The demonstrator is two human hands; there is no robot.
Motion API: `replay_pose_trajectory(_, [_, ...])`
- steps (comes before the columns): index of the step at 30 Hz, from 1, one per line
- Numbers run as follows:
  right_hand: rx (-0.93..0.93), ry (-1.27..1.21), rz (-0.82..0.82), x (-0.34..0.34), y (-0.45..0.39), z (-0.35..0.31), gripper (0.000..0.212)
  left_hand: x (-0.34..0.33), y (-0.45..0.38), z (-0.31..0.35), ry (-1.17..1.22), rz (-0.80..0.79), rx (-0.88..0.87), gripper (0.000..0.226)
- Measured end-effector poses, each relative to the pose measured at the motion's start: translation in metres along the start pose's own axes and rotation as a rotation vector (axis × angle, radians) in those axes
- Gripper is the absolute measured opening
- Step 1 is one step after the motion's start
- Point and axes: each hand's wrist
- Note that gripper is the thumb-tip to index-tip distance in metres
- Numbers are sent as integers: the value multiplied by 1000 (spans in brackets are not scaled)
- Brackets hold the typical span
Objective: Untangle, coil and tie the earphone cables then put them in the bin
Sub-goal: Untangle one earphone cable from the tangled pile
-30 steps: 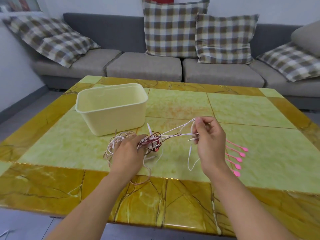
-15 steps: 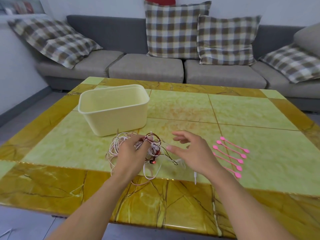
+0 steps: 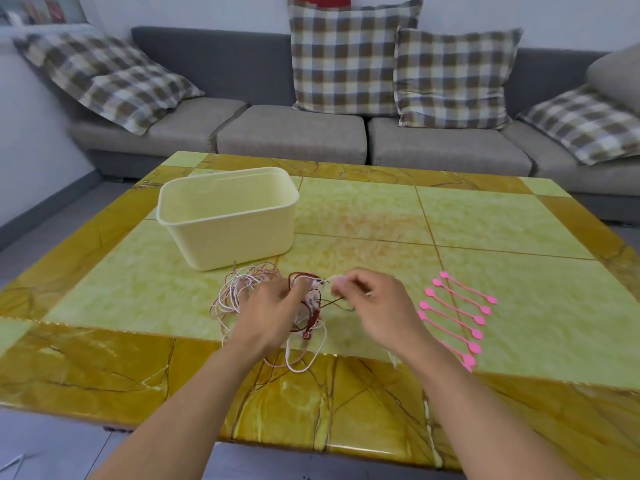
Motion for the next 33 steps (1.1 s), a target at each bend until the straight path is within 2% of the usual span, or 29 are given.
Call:
replay_pose_trajectory(3, [-3,-285,191,17,-2,-3,22,-3,-1,-9,-174,-56,-69,53])
replay_pose_trajectory(6, [-48,-494,336,25,-4,-3,24,-5,-2,-16,-224,-94,-115,88])
replay_pose_trajectory(8, [-65,-594,379,29,-4,-4,26,-5,-2,-18,-257,-116,-137,92])
replay_pose_trajectory(9, [-62,-648,388,31,-5,-6,27,-6,-3,-20,-281,-103,-144,86])
replay_pose_trajectory(12, [-88,-929,410,41,-5,-11,30,-10,-8,-28,-315,-30,-138,46])
replay_pose_trajectory(15, [-180,-1174,500,54,-9,-7,33,-8,-11,-32,-405,56,-98,40])
replay_pose_trajectory(17, [-237,-1058,542,59,-12,2,33,-5,-13,-31,-406,133,-27,34])
replay_pose_trajectory(20, [-267,-606,426,59,-10,15,31,-1,-14,-32,-349,207,67,22])
replay_pose_trajectory(23, [-192,-173,165,53,-3,18,31,0,-12,-27,-287,258,57,13])
replay_pose_trajectory(27, [-112,165,-207,40,3,19,23,-1,-11,-22,-267,298,39,19])
replay_pose_trajectory(29, [-86,290,-278,35,3,19,14,-2,-12,-24,-328,326,7,27])
replay_pose_trajectory(33, [25,319,-185,31,-1,24,10,-5,-9,-20,-413,300,-183,70])
Point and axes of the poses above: each hand's wrist, its own y-axis away from the middle knuckle, its own x-axis out of the back of the hand, z = x × y, and after that the axes turned 5 degrees about z, right-handed
